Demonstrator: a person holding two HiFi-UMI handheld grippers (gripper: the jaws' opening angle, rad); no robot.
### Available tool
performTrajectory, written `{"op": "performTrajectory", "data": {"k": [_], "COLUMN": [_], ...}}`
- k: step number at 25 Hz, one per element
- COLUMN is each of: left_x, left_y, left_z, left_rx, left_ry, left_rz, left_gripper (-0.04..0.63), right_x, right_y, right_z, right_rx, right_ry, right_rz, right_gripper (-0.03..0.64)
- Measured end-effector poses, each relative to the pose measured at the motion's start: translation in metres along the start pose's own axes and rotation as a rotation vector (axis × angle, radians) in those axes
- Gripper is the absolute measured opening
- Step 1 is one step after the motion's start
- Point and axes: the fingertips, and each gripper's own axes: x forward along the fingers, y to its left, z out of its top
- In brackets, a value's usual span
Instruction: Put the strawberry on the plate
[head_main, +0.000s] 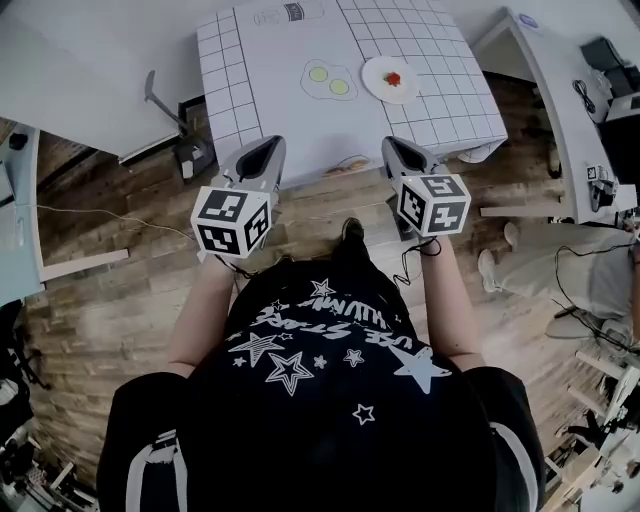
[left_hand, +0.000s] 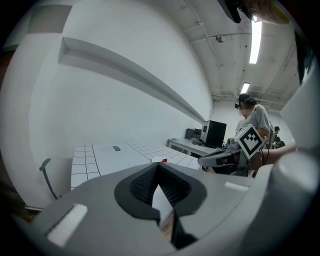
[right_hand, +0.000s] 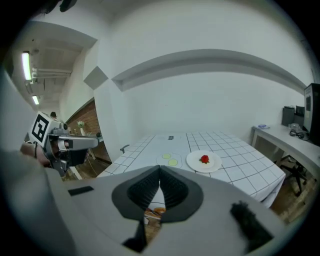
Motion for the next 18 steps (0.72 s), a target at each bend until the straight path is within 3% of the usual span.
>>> {"op": "performTrajectory", "data": {"k": [18], "left_x": [-0.036], "left_y": [-0.036], "left_z": [-0.023], "left_rx": [0.028], "left_ry": [0.019], "left_rz": [-0.290], "left_gripper": [0.009], "right_x": [-0.082], "right_y": [0.063], "right_z": [-0.058], "right_rx": [0.135], "right_ry": [0.013], "right_rz": [-0.235], "right_gripper": [0.014]}}
